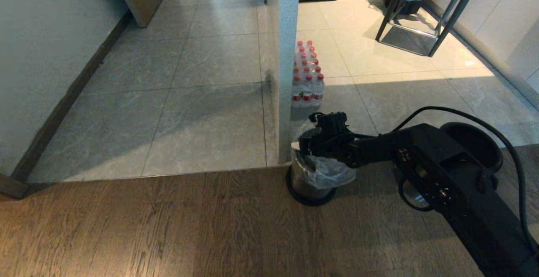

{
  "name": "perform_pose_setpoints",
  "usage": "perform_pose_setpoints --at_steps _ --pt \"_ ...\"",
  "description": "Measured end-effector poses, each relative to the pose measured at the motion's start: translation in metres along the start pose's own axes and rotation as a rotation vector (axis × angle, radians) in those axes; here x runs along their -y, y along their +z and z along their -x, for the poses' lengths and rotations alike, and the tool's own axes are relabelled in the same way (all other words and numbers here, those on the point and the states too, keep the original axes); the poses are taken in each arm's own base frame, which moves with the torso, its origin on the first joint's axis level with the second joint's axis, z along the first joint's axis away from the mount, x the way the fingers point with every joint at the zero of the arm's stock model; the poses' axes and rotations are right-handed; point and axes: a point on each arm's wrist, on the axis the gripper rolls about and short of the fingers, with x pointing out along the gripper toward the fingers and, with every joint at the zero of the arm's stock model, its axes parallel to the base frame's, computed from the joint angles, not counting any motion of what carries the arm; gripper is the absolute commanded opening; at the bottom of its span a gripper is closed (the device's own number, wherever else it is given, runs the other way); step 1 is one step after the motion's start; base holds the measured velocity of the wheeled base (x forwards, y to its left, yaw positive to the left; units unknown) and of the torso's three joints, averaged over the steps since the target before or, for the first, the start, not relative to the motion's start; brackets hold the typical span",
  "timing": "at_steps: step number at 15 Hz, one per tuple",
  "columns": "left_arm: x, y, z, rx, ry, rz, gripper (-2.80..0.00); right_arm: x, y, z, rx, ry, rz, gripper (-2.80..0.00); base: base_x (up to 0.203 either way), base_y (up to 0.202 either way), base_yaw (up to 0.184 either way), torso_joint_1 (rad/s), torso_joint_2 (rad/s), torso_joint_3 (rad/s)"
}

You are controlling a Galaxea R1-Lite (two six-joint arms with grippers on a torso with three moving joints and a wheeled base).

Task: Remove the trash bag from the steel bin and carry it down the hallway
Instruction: Pick up the trash bag

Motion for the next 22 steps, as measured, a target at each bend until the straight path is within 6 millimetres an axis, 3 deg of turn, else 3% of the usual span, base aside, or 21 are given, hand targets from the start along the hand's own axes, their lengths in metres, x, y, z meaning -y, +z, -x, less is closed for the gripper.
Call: perform_pose_setpoints --at_steps 15,22 --pt "0.0 0.0 0.0 0.0 0.0 0.0 -2.8 -0.002 0.003 0.004 -0.003 -0.008 -0.008 -2.8 0.0 0.0 0.0 0.0 0.0 0.0" --pt "0.0 0.0 0.0 0.0 0.0 0.0 -2.8 0.015 0.027 0.036 0.002 -0.048 -0.028 -2.8 0.0 0.0 0.0 0.0 0.0 0.0"
